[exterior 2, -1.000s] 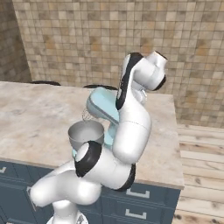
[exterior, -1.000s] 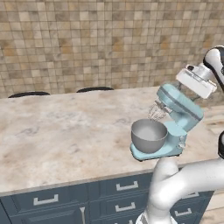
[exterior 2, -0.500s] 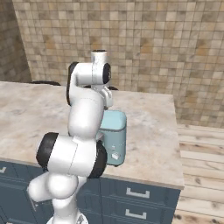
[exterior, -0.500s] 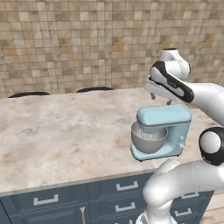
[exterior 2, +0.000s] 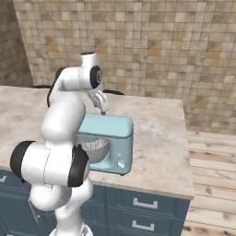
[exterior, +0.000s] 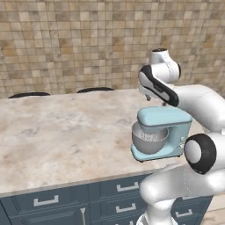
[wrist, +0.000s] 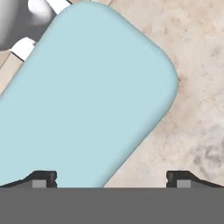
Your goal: Close the stand mixer head.
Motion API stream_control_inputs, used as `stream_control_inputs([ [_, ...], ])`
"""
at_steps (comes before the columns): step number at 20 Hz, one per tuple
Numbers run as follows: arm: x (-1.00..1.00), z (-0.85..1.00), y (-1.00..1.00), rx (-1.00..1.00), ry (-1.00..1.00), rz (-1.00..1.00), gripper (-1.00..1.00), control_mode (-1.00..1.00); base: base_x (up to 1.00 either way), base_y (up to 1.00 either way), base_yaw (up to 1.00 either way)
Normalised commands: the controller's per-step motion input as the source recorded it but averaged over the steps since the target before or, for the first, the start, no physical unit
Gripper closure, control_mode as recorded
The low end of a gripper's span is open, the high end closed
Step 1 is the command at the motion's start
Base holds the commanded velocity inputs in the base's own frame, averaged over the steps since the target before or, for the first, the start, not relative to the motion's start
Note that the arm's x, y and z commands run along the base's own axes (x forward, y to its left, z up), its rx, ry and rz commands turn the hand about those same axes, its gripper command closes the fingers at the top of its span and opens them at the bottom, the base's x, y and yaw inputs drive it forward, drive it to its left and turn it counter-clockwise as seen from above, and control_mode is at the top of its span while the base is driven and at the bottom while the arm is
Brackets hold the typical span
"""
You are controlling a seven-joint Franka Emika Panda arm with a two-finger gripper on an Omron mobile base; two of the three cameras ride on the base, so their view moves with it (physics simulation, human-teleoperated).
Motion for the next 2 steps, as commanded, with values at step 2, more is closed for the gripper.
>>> stream_control_inputs([
  [2, 0.00, 0.00, 0.00, 0.00, 0.00, 0.00, -1.00, -1.00, 0.00, 0.00, 0.00],
])
